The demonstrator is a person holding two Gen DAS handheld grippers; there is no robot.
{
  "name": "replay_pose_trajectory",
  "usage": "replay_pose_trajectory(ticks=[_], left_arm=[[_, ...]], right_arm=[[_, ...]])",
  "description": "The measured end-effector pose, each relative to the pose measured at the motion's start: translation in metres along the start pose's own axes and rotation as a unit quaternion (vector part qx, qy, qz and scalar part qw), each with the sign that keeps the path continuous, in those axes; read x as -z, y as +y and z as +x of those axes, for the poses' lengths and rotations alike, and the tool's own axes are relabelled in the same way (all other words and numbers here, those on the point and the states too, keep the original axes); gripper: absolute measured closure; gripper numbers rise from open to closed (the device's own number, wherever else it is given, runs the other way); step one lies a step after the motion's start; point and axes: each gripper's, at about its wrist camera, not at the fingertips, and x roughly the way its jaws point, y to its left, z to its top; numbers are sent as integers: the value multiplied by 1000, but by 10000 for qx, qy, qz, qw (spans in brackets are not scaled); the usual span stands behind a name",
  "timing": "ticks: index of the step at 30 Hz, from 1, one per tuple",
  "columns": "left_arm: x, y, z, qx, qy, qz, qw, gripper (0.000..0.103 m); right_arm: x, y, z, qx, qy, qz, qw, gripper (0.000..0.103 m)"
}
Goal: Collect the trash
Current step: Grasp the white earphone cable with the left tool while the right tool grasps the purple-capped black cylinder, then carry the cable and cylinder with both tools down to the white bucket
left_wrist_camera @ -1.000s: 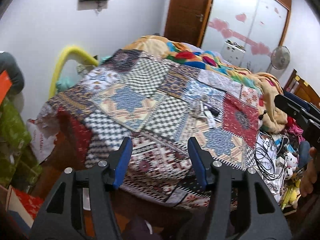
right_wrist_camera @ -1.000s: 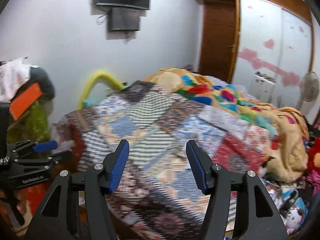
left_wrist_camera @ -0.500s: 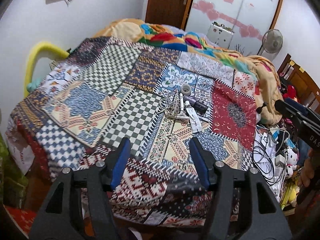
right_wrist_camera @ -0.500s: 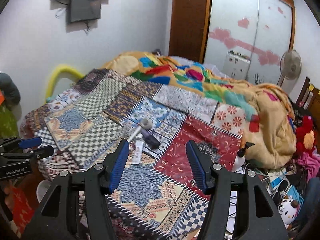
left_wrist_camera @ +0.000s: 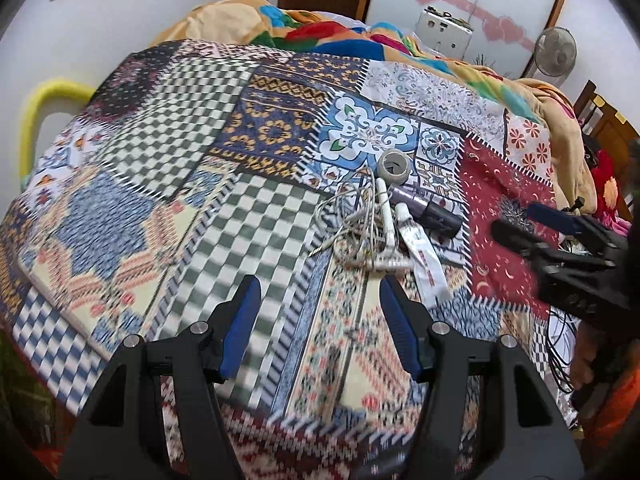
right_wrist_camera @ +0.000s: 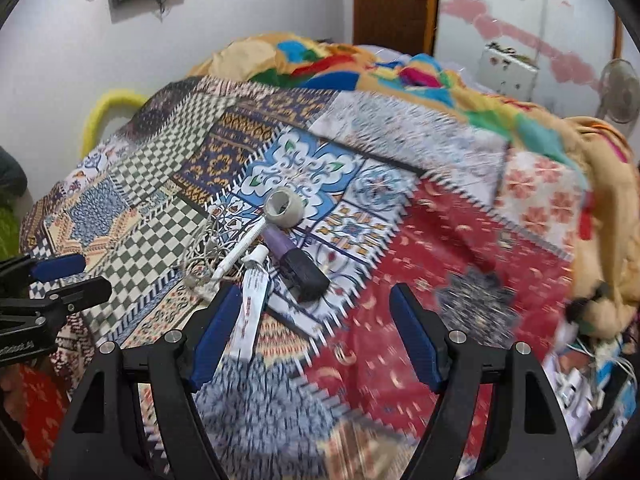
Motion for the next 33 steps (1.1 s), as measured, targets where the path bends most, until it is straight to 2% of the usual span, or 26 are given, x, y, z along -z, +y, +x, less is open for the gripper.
replay_pose_trajectory(ticks=[3,7,11,14,15,17,19,21,24,33], left_arm=[[-10,-3,20,140,74,-13,9999,42],[-24,-10,47,323,192,11,9993,42],[-36,-14,72,363,260,-55,9990,42],[-43,-12,86,308,266,-95,9991,44],[-45,-10,90,333,272,-129,9990,48],[-46,-6,97,516,344,-244,9978,72],[-47,-3,103,723,485,-295,9958,92],[-45,-3,102,609,444,-162,9970,96],[-42,1,92,597,372,-99,9975,97],[-33,12,22,518,5,-87,9986,97]], right_arm=[[-6,-5,29,-96,217,14,9997,30],[-12,-9,57,-376,507,95,9980,40],[-11,-3,74,-378,770,-101,9963,62],[-10,1,79,-514,794,-123,9954,73],[-9,3,78,-524,778,-146,9955,75],[-6,6,75,-495,741,-139,9959,78],[-5,6,75,-524,726,-67,9960,78],[-2,5,72,-559,718,42,9958,78],[3,1,62,-596,693,241,9955,79],[9,1,18,-453,511,401,9969,79]])
